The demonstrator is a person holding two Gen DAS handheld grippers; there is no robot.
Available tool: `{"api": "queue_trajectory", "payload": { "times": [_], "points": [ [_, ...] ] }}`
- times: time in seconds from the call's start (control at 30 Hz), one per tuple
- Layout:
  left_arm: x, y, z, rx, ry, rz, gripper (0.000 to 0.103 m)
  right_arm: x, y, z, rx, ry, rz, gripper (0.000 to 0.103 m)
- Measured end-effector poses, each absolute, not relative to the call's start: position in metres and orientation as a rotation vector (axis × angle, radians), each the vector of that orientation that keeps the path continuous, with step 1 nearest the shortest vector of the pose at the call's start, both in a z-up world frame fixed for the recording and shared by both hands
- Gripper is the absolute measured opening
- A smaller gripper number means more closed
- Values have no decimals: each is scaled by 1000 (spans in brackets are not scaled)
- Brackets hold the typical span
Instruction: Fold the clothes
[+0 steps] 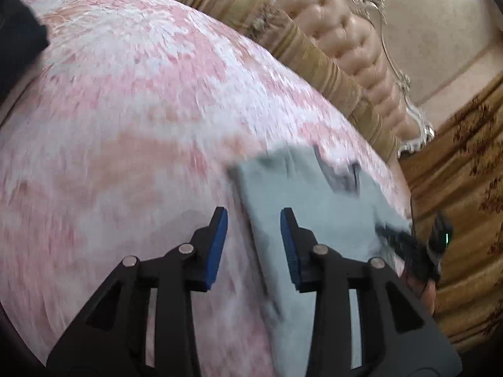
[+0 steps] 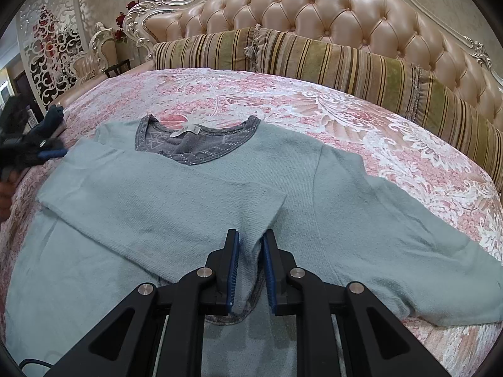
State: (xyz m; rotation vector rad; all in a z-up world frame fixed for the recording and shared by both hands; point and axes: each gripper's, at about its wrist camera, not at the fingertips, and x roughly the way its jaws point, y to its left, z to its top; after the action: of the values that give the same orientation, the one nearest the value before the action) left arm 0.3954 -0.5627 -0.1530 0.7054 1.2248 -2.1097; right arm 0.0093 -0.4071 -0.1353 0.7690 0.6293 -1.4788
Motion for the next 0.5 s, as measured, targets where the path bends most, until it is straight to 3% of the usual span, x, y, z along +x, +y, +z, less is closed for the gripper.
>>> {"api": "queue_trajectory", "payload": {
  "times": [0.13, 0.2, 0.23, 0.27, 0.5],
  "points": [
    [389, -526, -156, 799, 1158, -2114, 38, 9, -406, -135, 770, 624, -1478, 16],
    [388, -513, -158, 827, 1137, -2112, 31, 9, -406, -136, 769, 622, -1477, 16],
    [389, -509, -158, 830, 1134, -2110, 20, 9, -406, -136, 768, 621, -1476, 16],
    [389, -506, -159, 834, 1130, -2107, 17, 9, -406, -136, 768, 620, -1476, 16],
    [404, -495, -143, 757, 1107, -2116, 16, 9, -406, -135, 770, 618, -1478, 16]
  ]
}}
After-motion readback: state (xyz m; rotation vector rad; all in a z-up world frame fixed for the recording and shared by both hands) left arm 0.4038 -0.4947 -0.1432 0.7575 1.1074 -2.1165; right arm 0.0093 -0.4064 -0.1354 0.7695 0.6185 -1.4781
